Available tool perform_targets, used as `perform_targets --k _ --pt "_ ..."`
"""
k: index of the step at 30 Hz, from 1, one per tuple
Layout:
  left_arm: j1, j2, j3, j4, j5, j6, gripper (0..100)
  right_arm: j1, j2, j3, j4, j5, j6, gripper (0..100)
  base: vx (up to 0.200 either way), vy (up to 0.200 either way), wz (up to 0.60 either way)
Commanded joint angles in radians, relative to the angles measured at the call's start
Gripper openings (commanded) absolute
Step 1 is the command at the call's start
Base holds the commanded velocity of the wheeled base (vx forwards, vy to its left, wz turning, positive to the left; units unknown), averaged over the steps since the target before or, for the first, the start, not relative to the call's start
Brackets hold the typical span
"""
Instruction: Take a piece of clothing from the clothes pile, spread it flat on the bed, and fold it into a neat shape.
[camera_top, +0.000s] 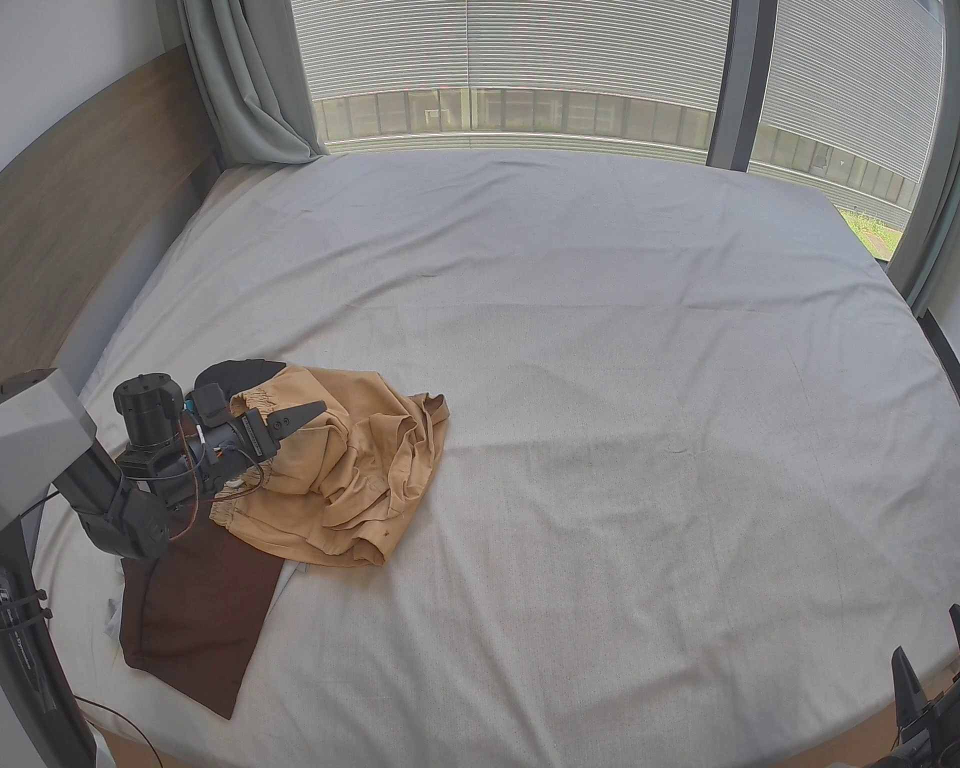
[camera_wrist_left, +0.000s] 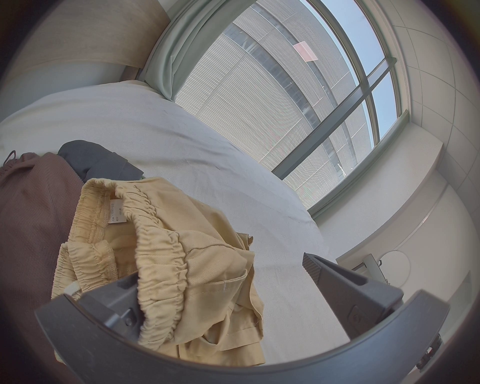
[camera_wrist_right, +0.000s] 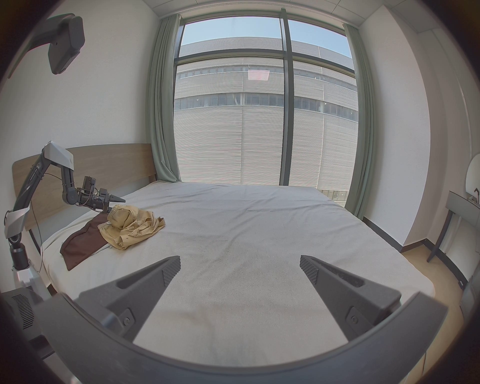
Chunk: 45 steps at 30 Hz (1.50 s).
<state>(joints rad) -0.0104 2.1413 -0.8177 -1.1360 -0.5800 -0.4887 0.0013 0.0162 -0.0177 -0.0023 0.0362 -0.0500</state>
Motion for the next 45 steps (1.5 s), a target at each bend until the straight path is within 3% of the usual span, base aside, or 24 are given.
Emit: perform_targets --k 1,5,6,19,29,45 --pt "0.000 0.008 0.000 -0.001 0.000 -0.001 100 0.000 -0.016 0.016 0.001 0.001 -0.001 100 0.000 0.000 0.00" --pt "0.000 0.008 0.002 -0.001 0.002 -0.001 100 0.000 -0.016 0.018 -0.001 0.001 0.001 100 0.000 0.000 0.00" --pt "0.000 0.008 0.000 -0.001 0.002 -0.001 0 0.000 -0.016 0.018 -0.001 0.001 0.001 100 0.000 0.000 0.00" --pt "0.000 -0.006 0.071 -0.059 -0.009 -0.001 0 0.000 -0.016 0.018 -0.001 0.001 0.001 100 0.000 0.000 0.00" --pt "0.000 -0.152 0.124 -0.108 -0.014 -0.131 0 0.000 -0.016 0.018 0.001 0.001 0.001 100 0.000 0.000 0.00" --pt "-0.008 -0.287 0.163 -0.139 -0.037 -0.185 0 0.000 -0.016 0.018 -0.002 0.001 0.009 100 0.000 0.000 0.00"
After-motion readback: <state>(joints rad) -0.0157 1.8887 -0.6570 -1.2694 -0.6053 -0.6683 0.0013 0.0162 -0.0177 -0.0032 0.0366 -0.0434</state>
